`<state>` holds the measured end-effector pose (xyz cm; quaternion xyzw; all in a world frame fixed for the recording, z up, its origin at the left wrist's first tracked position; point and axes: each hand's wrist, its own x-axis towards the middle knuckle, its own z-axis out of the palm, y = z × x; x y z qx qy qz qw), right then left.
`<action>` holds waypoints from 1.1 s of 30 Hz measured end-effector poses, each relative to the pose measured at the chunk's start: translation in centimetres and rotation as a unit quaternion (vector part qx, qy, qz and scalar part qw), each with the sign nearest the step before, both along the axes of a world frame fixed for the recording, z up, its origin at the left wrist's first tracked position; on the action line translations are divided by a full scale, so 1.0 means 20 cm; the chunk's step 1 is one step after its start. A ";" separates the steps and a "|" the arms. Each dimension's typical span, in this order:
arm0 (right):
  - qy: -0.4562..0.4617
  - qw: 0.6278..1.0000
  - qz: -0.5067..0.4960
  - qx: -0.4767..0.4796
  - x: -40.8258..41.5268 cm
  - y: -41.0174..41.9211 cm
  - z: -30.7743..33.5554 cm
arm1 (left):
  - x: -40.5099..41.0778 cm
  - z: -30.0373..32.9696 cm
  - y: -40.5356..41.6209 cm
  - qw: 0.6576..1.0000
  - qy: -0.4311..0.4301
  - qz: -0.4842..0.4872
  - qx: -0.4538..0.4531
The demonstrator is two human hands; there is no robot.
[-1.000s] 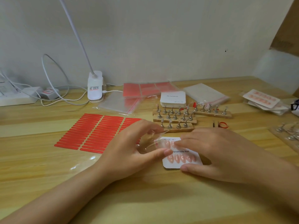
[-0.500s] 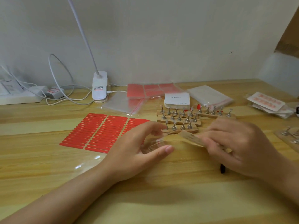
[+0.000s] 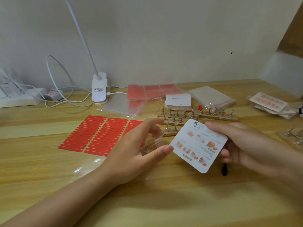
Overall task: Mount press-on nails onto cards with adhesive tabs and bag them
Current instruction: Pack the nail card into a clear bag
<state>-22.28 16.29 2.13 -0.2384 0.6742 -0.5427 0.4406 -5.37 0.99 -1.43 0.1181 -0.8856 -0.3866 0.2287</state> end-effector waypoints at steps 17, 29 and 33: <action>-0.185 0.973 0.137 -0.030 0.00 0.01 -0.03 | 0.00 0.02 0.00 0.996 -0.060 -0.020 -0.063; -0.210 0.969 0.125 -0.031 0.02 -0.01 -0.03 | 0.00 0.02 0.01 0.992 -0.091 -0.061 -0.060; -0.252 0.958 0.131 -0.033 0.04 -0.01 -0.04 | 0.00 0.02 0.01 0.992 -0.092 -0.061 -0.061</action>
